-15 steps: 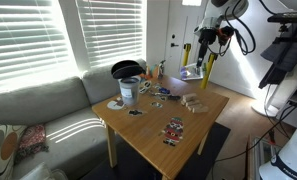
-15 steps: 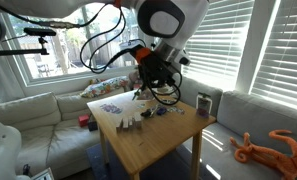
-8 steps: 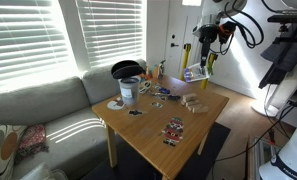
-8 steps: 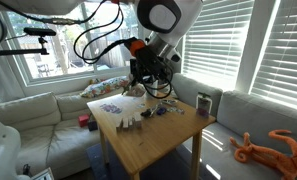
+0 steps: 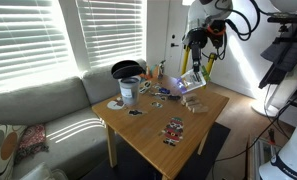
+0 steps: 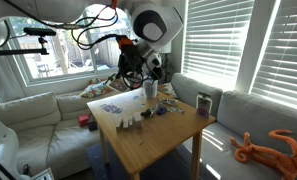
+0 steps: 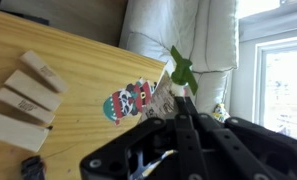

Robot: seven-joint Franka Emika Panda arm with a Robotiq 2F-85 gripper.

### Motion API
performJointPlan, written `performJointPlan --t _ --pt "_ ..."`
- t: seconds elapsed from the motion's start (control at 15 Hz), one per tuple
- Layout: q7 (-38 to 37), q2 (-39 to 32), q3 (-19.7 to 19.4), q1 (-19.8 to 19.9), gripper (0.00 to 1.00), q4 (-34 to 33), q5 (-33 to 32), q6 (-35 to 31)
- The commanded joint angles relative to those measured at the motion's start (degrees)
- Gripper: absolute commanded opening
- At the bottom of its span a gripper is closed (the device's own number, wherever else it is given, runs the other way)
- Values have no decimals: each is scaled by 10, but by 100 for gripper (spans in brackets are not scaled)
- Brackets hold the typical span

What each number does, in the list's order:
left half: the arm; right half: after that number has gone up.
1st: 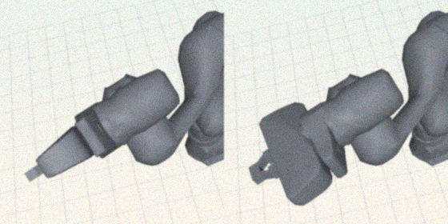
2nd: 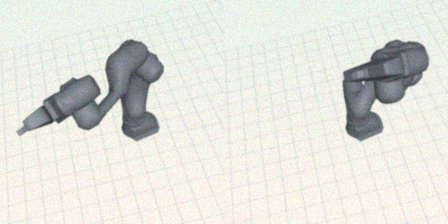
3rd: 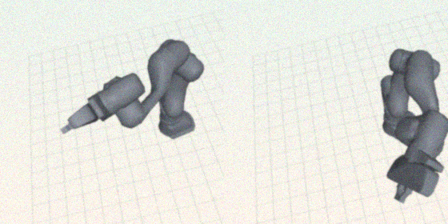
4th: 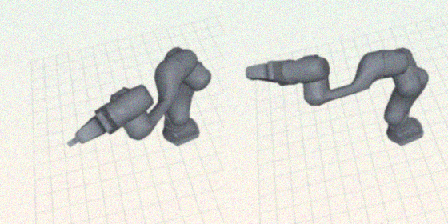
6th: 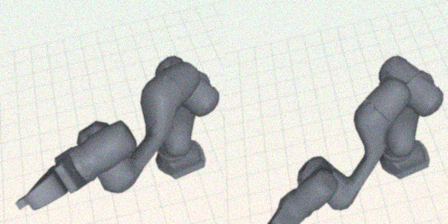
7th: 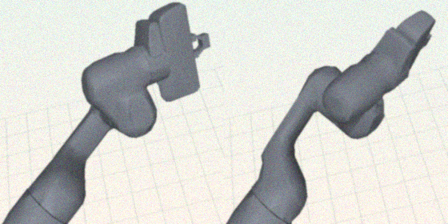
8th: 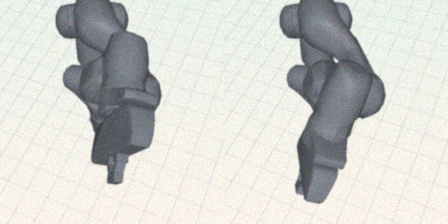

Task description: Move the packet to the left side of the table

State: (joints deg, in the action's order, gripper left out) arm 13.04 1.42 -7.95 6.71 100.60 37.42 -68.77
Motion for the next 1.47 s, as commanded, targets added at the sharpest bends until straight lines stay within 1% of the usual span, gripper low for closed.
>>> performJointPlan --t 0.0,0.13,0.2,0.27,0.4,0.47,0.53,0.73,0.87,1.2,1.4 --pt "-93 -11 21 -16 0 20 27 21" --pt "-82 -15 36 -29 0 36 -32 33" --pt "-71 -23 38 -31 0 35 -43 54" --pt "-58 -26 44 -35 0 35 -67 71" --pt "-46 -31 54 -43 0 36 -98 85" --pt "-46 -28 59 -46 0 37 -106 67" --pt "-54 -35 52 -39 0 37 -86 67" --pt "-54 -38 54 -40 0 37 -88 66" --pt "-151 -44 51 -39 0 46 -41 39" --pt "-288 -65 51 -41 0 47 56 -6" --pt "-374 -63 55 -50 0 67 105 -53"
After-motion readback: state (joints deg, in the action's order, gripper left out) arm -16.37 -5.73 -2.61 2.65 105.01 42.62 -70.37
